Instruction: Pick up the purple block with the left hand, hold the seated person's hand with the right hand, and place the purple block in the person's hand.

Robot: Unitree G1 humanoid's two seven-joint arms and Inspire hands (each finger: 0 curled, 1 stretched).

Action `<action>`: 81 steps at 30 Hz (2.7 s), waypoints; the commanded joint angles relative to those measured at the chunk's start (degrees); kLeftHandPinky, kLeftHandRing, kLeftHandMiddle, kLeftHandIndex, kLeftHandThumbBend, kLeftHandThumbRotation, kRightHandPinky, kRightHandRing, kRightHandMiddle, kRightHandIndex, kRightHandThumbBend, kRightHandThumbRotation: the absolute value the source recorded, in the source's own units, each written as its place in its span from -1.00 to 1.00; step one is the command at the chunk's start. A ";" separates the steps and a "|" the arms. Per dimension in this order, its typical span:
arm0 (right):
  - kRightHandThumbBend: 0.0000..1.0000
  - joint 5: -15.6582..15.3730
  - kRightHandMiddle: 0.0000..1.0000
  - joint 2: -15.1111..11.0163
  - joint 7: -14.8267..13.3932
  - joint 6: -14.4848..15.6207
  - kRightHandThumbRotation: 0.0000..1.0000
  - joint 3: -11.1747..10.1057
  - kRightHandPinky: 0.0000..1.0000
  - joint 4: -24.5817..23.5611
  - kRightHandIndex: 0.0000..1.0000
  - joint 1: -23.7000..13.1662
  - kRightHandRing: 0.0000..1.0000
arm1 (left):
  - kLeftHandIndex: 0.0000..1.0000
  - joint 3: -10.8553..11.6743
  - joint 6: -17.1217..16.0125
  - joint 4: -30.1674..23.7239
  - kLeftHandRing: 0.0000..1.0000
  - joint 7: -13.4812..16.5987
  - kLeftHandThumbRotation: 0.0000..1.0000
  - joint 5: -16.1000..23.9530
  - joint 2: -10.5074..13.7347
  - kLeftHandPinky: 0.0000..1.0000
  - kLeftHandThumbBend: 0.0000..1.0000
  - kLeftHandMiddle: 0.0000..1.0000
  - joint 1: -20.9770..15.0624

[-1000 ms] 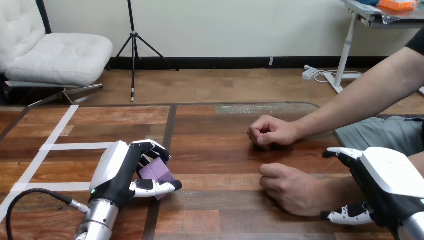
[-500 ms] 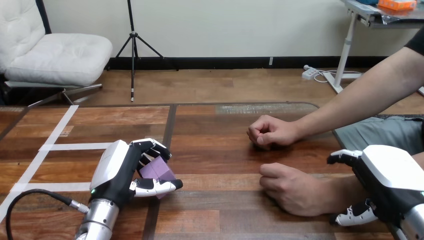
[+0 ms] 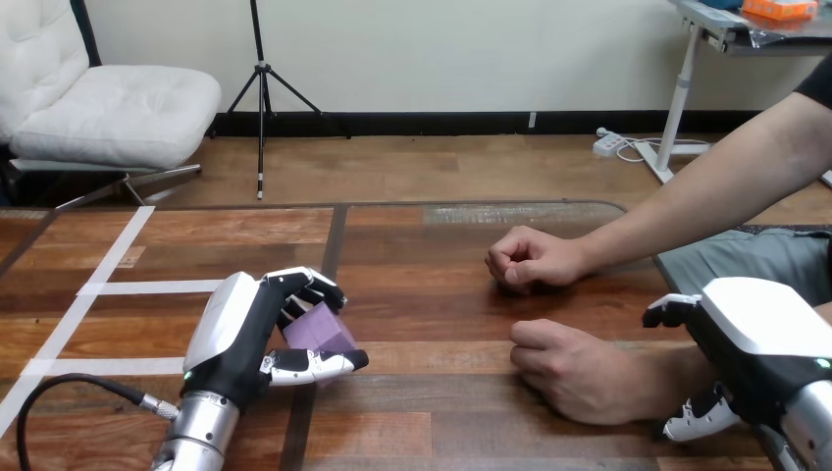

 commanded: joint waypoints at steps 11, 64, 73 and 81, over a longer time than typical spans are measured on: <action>0.81 -3.25 0.60 -2.96 4.19 1.18 -1.00 2.03 0.47 -1.25 0.54 -5.66 0.56 | 0.09 2.00 -4.68 -5.25 -0.11 1.70 -0.80 -0.68 0.11 -0.23 0.30 0.05 -0.43; 0.67 -8.26 0.60 -5.58 7.75 3.25 -1.00 8.61 0.55 8.25 0.58 -12.35 0.58 | 0.11 4.19 -8.52 -12.50 -0.09 0.36 -0.74 -0.64 -0.23 -0.20 0.29 0.06 3.30; 0.68 -8.99 0.61 -5.72 6.88 3.64 -0.93 9.59 0.55 10.46 0.59 -13.13 0.58 | 0.11 4.72 -9.21 -14.65 -0.08 -0.10 -0.74 -0.72 -0.11 -0.20 0.28 0.07 4.43; 0.68 -9.94 0.61 -5.98 6.53 3.41 -0.89 10.62 0.55 12.43 0.58 -13.79 0.58 | 0.11 5.14 -9.83 -16.11 -0.07 0.22 -0.75 0.22 0.05 -0.19 0.27 0.07 5.14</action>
